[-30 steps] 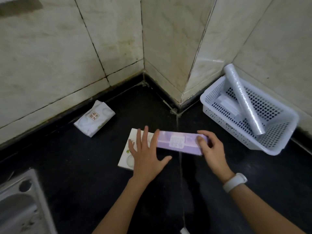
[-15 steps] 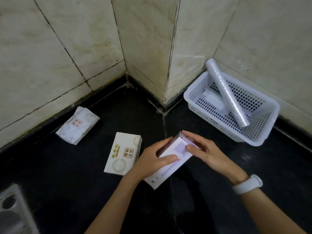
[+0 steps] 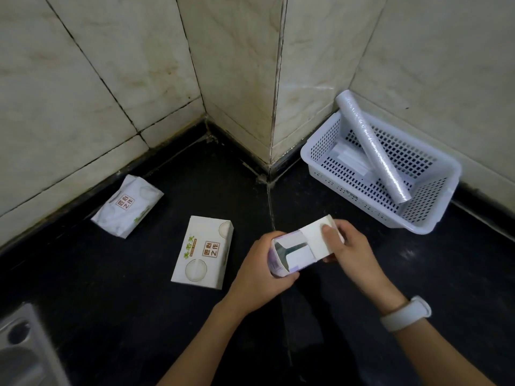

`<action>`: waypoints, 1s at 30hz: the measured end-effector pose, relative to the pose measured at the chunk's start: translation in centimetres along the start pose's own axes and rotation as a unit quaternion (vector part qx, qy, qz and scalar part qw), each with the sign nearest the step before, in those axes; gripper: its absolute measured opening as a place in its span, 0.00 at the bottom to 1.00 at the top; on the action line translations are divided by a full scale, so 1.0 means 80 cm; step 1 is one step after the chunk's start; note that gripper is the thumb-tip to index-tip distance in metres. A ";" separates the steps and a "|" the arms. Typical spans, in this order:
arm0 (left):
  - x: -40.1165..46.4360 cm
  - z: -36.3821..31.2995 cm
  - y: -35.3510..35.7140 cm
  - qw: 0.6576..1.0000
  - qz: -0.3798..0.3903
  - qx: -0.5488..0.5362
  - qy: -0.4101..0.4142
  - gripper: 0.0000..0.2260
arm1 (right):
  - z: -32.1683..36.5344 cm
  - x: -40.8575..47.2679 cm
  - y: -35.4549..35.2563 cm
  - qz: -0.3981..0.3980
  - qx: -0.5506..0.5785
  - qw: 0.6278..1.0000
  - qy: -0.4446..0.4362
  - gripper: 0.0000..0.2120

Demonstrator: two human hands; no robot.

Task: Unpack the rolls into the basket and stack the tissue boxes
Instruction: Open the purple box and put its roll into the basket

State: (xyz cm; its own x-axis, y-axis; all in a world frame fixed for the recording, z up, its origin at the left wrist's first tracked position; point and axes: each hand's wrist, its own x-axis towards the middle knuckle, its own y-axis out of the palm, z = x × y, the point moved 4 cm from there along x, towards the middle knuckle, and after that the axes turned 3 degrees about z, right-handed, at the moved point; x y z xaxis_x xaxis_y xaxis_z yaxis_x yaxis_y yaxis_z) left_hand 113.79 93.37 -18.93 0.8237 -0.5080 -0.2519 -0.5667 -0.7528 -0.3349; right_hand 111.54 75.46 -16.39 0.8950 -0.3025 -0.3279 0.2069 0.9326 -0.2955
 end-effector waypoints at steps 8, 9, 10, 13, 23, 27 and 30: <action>0.008 0.006 0.004 1.000 -0.013 -0.018 0.008 0.30 | 0.006 -0.025 0.020 -0.019 -0.244 0.940 -0.239 0.15; 0.009 0.007 0.003 1.000 -0.020 -0.023 0.008 0.30 | 0.005 -0.028 0.023 0.015 -0.212 0.948 -0.237 0.16; 0.010 0.007 0.001 0.999 -0.025 -0.027 0.010 0.30 | 0.005 -0.030 0.025 0.041 -0.192 0.952 -0.233 0.15; 0.012 0.004 -0.002 0.999 -0.018 -0.034 0.012 0.31 | 0.007 -0.031 0.023 0.059 -0.162 0.957 -0.233 0.11; 0.012 -0.001 -0.004 0.997 0.063 -0.045 0.017 0.49 | 0.007 -0.023 0.025 0.147 -0.161 0.956 -0.196 0.19; 0.009 0.006 -0.003 0.995 0.089 -0.040 0.021 0.56 | 0.015 -0.013 0.026 0.207 -0.226 0.934 -0.182 0.28; 0.003 0.008 -0.004 0.995 0.092 -0.037 0.030 0.55 | 0.018 -0.007 0.028 0.239 -0.249 0.924 -0.167 0.28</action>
State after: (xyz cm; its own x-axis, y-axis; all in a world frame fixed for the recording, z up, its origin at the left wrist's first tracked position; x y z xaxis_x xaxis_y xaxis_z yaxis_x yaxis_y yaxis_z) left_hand 114.18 93.72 -19.45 0.7076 -0.6622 -0.2463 -0.7063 -0.6727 -0.2205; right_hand 112.11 77.97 -15.55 0.9259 0.2760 -0.2581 -0.3773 0.7128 -0.5912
